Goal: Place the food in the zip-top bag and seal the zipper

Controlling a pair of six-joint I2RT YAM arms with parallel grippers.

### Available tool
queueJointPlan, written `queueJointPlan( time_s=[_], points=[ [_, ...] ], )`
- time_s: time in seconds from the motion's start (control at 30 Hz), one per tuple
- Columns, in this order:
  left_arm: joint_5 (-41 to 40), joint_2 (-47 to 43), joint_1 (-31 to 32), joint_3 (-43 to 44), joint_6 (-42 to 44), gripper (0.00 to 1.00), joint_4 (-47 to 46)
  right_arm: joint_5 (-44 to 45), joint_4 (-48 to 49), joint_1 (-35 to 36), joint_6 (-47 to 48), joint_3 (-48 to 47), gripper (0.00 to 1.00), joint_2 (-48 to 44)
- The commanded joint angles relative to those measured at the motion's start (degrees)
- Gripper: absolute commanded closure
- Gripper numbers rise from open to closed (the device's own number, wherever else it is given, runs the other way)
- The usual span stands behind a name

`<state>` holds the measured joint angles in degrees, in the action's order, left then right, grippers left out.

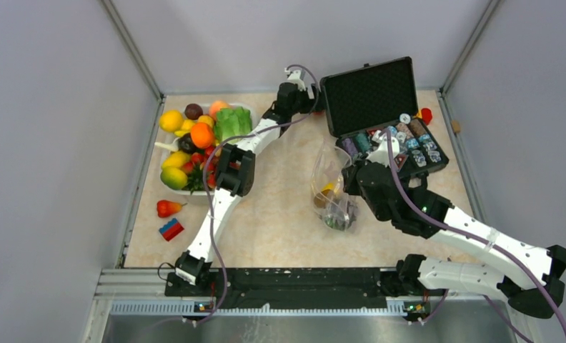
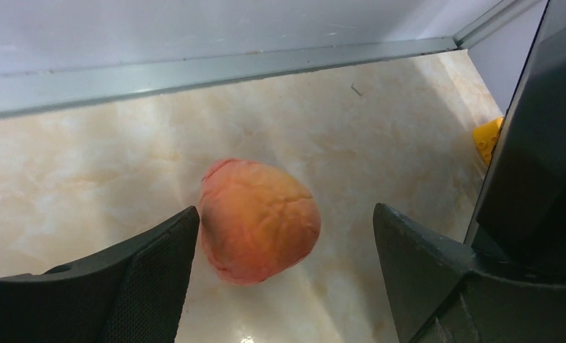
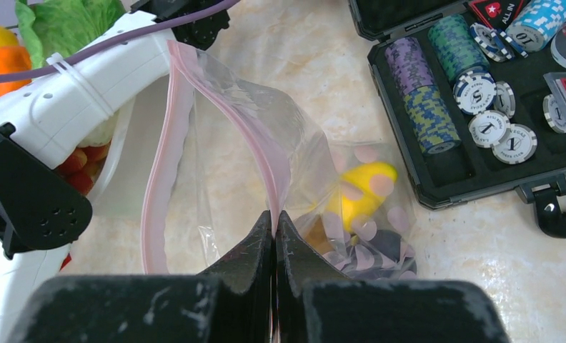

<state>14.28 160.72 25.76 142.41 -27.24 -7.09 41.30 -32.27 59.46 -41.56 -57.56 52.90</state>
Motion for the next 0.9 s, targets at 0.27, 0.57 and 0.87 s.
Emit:
queueJointPlan(
  time_s=[0.27, 0.57, 0.87],
  points=[
    [-11.3, 1.8, 2.4, 0.8, -16.6, 0.19, -7.6, 0.4, 0.4, -0.4, 0.8, -3.3, 1.00, -1.7],
    [-13.7, 5.0, 2.9, 4.2, -24.0, 0.23, -4.8, 1.5, 0.0, -0.3, 1.7, -4.7, 1.00, -1.8],
    [-16.8, 2.4, 3.3, 2.5, -24.3, 0.18, 3.4, 1.5, 0.1, -0.4, 1.9, -5.5, 0.99, -1.0]
  ],
)
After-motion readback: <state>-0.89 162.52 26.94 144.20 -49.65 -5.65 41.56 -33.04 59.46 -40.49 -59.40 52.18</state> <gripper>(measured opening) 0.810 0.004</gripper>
